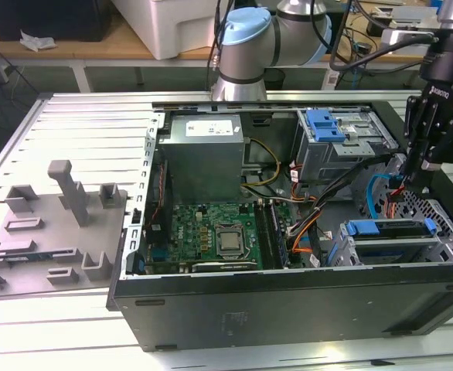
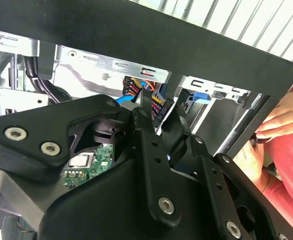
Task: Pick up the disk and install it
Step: 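Insert the first disk wire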
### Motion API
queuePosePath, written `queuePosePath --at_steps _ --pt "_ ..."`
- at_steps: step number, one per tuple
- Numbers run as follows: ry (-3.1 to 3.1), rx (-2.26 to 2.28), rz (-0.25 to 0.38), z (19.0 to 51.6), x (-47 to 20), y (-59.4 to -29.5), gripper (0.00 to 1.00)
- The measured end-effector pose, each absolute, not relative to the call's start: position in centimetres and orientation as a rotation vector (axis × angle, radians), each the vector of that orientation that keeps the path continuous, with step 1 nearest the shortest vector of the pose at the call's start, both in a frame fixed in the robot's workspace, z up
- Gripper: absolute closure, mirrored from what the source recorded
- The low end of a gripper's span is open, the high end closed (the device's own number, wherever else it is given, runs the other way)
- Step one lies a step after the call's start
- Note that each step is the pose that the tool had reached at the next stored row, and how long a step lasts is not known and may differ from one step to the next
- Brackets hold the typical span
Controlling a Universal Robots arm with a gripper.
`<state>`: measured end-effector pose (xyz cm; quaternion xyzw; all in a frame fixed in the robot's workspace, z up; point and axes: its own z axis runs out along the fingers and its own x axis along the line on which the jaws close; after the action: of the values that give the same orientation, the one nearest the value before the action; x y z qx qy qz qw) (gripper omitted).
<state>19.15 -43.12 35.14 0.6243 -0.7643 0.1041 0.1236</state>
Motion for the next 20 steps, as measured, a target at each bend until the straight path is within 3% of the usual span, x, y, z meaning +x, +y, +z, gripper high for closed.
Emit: queuePosePath --at_steps 20 --pt "-2.249 1.74 0.324 34.81 19.54 -42.85 0.64"
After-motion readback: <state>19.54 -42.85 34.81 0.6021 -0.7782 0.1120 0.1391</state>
